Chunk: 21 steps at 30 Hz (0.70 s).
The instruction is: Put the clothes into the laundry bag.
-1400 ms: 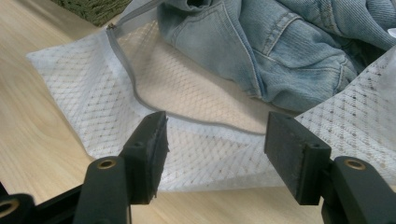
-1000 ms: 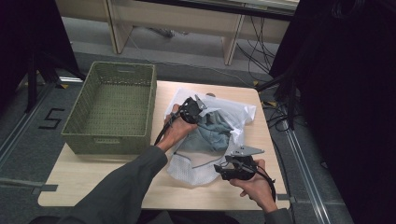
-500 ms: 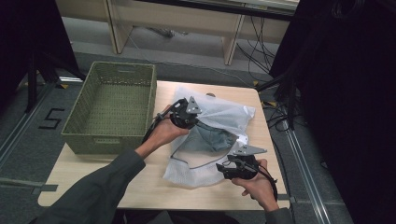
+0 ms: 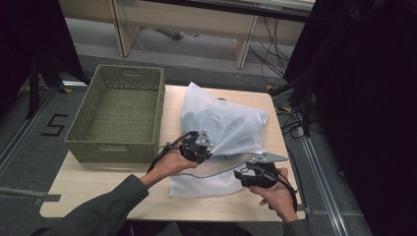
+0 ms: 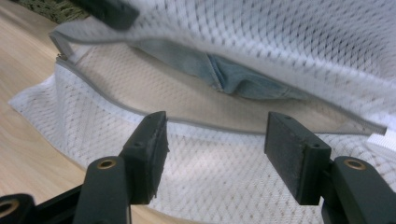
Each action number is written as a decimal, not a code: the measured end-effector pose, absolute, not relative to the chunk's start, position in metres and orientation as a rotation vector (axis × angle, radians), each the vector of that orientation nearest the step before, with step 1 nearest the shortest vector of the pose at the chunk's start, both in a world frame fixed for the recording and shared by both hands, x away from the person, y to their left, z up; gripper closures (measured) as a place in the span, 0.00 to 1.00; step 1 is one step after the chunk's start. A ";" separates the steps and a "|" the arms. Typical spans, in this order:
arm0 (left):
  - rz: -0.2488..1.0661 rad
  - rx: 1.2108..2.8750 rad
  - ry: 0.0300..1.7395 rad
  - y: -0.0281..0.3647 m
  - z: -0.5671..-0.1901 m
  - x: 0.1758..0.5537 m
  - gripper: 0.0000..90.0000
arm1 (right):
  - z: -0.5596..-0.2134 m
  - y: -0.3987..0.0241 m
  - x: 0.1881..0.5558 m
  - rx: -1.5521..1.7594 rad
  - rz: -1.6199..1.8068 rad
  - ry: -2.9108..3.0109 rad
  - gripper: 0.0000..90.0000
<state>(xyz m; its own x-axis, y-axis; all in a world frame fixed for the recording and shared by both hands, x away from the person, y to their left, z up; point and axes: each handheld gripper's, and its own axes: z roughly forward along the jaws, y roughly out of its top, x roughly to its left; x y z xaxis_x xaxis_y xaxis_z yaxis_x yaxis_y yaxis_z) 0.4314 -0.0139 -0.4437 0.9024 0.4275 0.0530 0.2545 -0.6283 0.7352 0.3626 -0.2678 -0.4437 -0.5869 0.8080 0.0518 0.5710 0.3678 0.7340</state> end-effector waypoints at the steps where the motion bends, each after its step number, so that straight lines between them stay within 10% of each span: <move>1: 0.269 2.287 0.488 -0.014 -0.447 0.431 0.94 | -0.444 -0.268 0.362 1.236 1.047 2.315 0.45; 16: 0.428 2.275 0.490 -0.041 -0.451 0.427 0.63 | -0.446 -0.272 0.364 1.240 1.037 2.315 0.45; 21: 0.482 2.267 0.452 -0.056 -0.444 0.427 0.66 | -0.445 -0.272 0.364 1.238 1.042 2.311 0.45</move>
